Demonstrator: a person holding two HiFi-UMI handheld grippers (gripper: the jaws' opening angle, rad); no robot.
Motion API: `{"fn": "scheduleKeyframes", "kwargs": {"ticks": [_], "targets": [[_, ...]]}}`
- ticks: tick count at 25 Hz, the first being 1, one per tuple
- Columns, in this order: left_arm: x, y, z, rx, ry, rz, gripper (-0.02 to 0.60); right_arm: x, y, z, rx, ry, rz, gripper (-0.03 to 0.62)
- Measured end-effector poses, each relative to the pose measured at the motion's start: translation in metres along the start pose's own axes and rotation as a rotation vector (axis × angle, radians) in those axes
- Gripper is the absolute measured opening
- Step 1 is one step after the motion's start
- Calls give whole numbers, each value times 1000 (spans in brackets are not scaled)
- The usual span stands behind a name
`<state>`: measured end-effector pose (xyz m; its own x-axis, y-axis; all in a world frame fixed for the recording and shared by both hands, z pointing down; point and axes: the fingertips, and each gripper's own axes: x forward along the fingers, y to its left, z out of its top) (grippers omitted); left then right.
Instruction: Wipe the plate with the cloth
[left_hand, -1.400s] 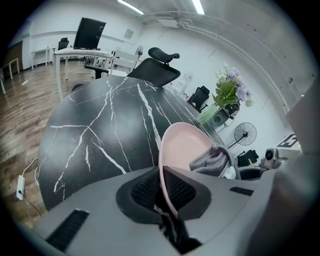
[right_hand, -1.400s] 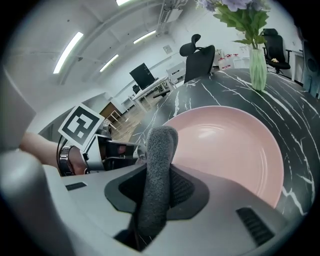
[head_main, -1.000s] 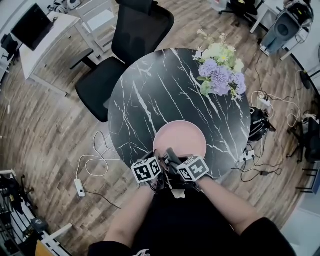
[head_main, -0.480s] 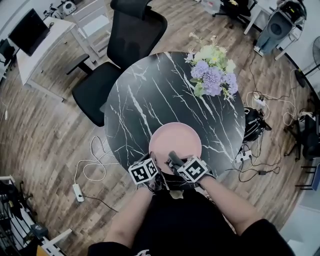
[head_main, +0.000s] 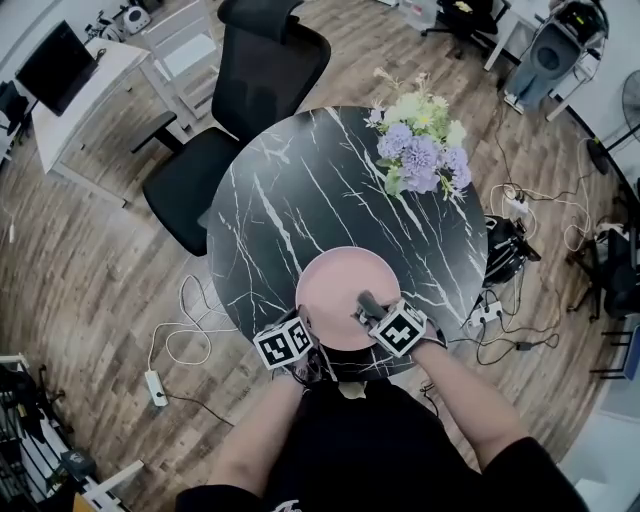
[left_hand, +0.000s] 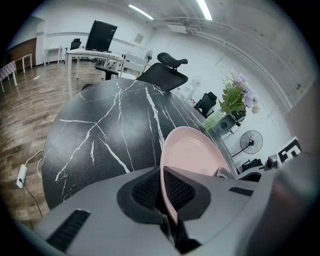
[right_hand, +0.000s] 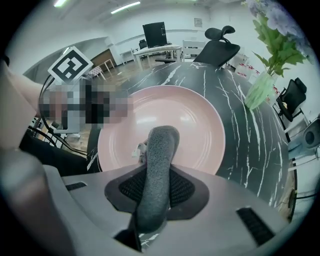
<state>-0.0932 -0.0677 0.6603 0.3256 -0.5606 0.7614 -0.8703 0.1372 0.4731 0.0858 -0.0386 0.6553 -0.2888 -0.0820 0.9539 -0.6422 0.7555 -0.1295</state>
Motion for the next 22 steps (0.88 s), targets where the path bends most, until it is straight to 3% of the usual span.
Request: {"fn": "scheduleKeyframes", "kwargs": {"ticks": [15, 22], "targets": [[2, 0, -1, 33, 42, -45, 29, -8, -64, 16, 40, -15, -145, 107], [1, 1, 3, 49, 61, -50, 29, -4, -79, 37, -27, -18, -220, 107]]}}
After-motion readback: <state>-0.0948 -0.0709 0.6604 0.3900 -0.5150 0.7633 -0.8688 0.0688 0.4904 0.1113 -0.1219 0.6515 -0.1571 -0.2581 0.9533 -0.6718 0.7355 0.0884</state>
